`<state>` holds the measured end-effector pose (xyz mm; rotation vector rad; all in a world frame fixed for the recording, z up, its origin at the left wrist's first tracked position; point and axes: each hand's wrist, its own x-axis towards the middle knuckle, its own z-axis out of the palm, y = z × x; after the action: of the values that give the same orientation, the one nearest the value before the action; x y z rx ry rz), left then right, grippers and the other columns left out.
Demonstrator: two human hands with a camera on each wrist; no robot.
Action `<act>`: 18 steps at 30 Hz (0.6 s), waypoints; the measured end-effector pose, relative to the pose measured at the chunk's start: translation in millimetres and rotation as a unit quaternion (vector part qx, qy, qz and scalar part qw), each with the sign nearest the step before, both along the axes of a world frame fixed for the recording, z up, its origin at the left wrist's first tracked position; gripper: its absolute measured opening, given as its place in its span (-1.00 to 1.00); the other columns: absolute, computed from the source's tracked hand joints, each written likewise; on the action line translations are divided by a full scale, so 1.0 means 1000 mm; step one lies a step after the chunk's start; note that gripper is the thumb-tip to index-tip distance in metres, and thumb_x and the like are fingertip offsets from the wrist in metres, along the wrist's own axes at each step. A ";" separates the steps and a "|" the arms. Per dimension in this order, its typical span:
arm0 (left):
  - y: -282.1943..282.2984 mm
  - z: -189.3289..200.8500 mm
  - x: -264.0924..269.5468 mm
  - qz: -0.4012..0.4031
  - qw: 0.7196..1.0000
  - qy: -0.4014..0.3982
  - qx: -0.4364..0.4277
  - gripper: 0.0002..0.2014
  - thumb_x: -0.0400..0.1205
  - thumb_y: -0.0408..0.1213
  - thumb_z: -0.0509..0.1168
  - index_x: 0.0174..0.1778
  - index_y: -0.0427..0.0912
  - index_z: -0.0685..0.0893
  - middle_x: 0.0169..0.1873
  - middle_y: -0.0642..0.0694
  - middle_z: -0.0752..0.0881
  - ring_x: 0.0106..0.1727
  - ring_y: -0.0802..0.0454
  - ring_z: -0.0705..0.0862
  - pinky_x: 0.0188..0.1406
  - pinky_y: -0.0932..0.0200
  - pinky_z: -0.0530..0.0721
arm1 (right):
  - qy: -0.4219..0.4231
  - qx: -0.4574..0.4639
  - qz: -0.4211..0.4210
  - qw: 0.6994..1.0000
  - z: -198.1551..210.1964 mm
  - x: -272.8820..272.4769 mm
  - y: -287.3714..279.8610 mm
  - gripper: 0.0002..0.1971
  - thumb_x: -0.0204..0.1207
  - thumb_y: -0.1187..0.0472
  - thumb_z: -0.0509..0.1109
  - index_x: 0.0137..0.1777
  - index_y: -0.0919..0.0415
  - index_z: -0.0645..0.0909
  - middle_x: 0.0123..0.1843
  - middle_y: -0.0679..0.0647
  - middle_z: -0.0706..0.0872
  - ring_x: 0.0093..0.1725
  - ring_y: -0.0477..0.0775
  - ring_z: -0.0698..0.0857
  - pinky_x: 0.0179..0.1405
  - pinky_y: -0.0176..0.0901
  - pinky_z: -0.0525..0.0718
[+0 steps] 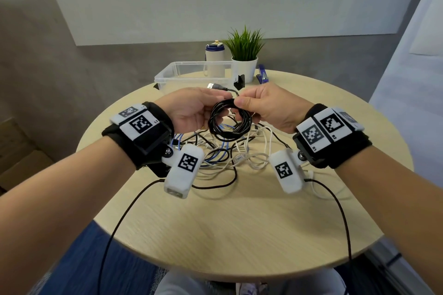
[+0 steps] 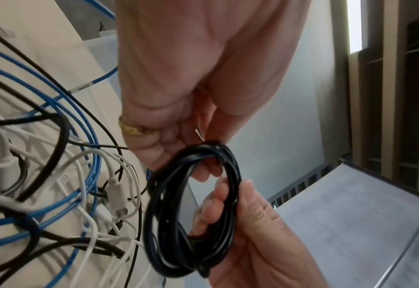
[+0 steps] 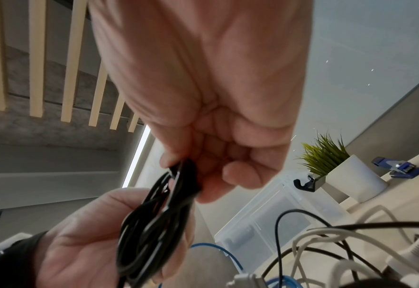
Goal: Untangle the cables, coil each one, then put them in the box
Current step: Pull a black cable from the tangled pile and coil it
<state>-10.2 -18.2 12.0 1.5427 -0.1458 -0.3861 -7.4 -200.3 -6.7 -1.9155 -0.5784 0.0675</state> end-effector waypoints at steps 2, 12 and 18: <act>0.001 -0.002 0.001 0.012 1.000 -0.001 -0.002 -0.81 0.69 -0.47 0.15 0.02 -0.24 0.67 -0.27 -0.17 0.71 -0.29 0.04 0.70 -0.35 0.20 0.71 | 0.013 0.005 0.012 1.000 -0.002 -0.002 0.002 -0.77 0.66 0.25 0.25 -0.19 0.18 0.68 -0.42 -0.03 0.71 -0.37 -0.05 0.58 -0.40 -0.26 0.43; -0.003 -0.013 0.003 0.114 0.986 -0.097 -0.080 -0.85 0.68 -0.50 0.18 -0.13 -0.17 0.50 -0.27 -0.17 0.65 -0.27 0.00 0.66 -0.33 0.12 0.75 | 0.019 -0.008 -0.032 0.999 -0.005 0.002 0.005 -0.76 0.65 0.29 0.27 -0.23 0.26 0.67 -0.43 0.03 0.69 -0.49 -0.15 0.59 -0.53 -0.40 0.48; -0.002 -0.018 -0.001 0.062 0.979 -0.195 0.003 -0.75 0.50 -0.66 0.35 0.00 -0.28 0.63 -0.22 -0.15 0.71 -0.32 0.05 0.68 -0.32 0.28 0.73 | 0.030 0.011 -0.073 0.997 -0.008 0.004 0.007 -0.75 0.64 0.27 0.29 -0.26 0.26 0.67 -0.39 0.10 0.69 -0.45 -0.08 0.61 -0.54 -0.34 0.50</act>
<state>-11.0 -20.7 -6.4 1.6108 -0.3510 0.0195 -3.4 -193.7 -14.2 -1.9219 -0.3948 0.0249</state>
